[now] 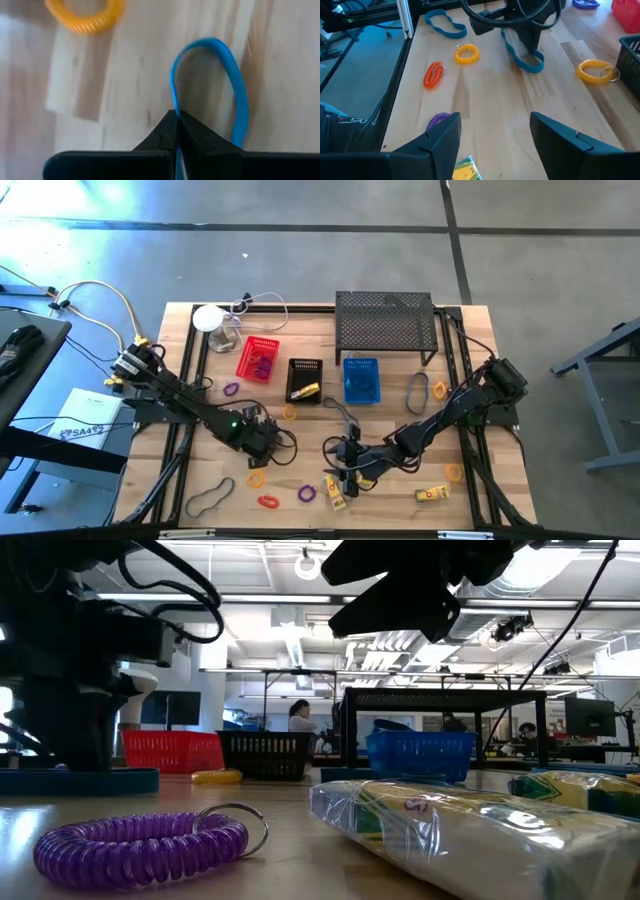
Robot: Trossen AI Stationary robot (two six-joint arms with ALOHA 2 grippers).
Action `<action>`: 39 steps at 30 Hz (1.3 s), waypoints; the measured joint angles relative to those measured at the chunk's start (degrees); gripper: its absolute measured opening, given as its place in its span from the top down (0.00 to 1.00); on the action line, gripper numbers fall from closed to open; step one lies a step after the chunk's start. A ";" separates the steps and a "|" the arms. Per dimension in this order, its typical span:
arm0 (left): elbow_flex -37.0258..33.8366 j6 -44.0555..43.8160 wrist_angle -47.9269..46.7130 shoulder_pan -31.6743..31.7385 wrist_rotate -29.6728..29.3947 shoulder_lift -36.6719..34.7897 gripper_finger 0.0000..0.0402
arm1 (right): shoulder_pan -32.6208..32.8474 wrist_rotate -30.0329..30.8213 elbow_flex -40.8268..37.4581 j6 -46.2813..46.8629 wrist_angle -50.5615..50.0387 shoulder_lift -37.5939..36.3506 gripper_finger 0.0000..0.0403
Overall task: Pick & Place Office Desk Supplies
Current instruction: Put the blue rubber band into the blue bin
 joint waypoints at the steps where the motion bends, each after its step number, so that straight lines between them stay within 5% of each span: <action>1: 0.12 0.04 0.26 0.10 -1.04 -0.20 0.99 | -0.18 0.04 0.00 -0.55 0.00 0.00 0.44; 8: 3.41 0.88 3.59 -0.33 -3.89 -4.97 1.00 | -2.50 0.04 0.00 -4.55 0.12 0.00 0.44; 18: 4.02 7.76 20.14 -2.10 -6.62 -7.30 1.00 | -8.43 -1.10 0.02 -10.40 3.00 0.00 0.44; 27: 4.02 7.70 21.70 -1.60 -10.14 -7.30 1.00 | -13.70 -17.08 0.02 -15.39 3.22 0.08 0.44; 39: 4.02 7.55 23.49 -1.57 -10.08 -7.32 1.00 | -17.76 -24.63 0.01 -17.39 15.19 6.92 0.44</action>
